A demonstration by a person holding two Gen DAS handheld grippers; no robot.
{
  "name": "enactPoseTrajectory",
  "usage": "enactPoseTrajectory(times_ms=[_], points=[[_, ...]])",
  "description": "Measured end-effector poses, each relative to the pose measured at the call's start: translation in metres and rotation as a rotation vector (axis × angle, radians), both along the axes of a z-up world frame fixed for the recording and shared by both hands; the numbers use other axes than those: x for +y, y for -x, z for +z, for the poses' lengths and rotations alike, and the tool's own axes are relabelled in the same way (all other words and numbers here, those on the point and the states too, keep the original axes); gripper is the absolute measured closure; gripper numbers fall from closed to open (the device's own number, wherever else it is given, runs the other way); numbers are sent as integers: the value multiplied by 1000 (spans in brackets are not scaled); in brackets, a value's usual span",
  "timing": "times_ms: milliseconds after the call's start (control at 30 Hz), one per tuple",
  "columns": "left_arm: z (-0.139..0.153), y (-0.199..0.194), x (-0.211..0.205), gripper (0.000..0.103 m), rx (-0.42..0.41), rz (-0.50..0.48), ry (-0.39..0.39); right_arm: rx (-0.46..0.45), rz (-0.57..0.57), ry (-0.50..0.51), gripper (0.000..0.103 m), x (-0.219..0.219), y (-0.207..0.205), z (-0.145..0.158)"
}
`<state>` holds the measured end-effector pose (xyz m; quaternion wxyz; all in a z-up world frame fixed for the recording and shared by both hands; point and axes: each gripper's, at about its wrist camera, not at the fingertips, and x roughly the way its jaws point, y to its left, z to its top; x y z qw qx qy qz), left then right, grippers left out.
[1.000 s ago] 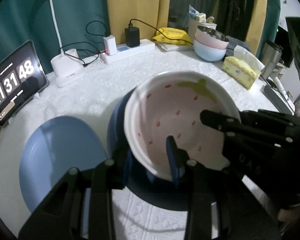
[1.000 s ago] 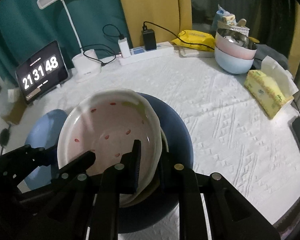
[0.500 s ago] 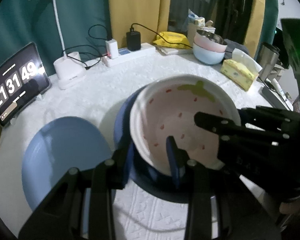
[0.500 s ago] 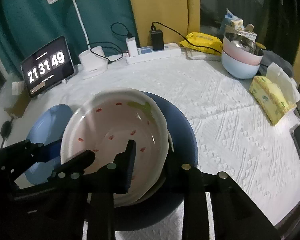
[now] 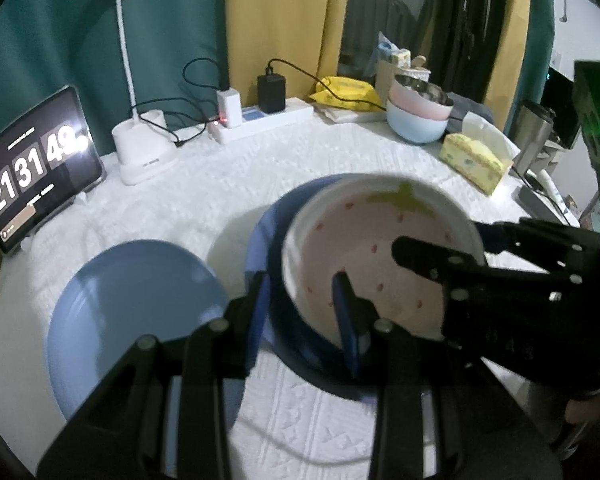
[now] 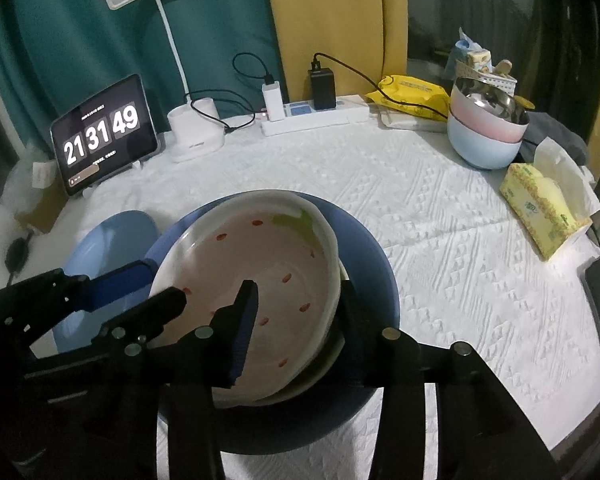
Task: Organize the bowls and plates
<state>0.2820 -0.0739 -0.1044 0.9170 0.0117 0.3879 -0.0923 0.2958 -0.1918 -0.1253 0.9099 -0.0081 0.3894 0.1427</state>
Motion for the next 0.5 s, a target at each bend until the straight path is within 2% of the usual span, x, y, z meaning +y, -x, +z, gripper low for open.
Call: enactPoseTrajectory(times_ms=[33,133,500], points=[[1,0,1,69,-4,-4,5,-5,-8,16,50,2,0,1],[3,1,5,69,-9,4,5,-12,-5,30,47,2,2,3],[12,6,21,69,-29,37,29,-41,10,36,47,5,9,15]])
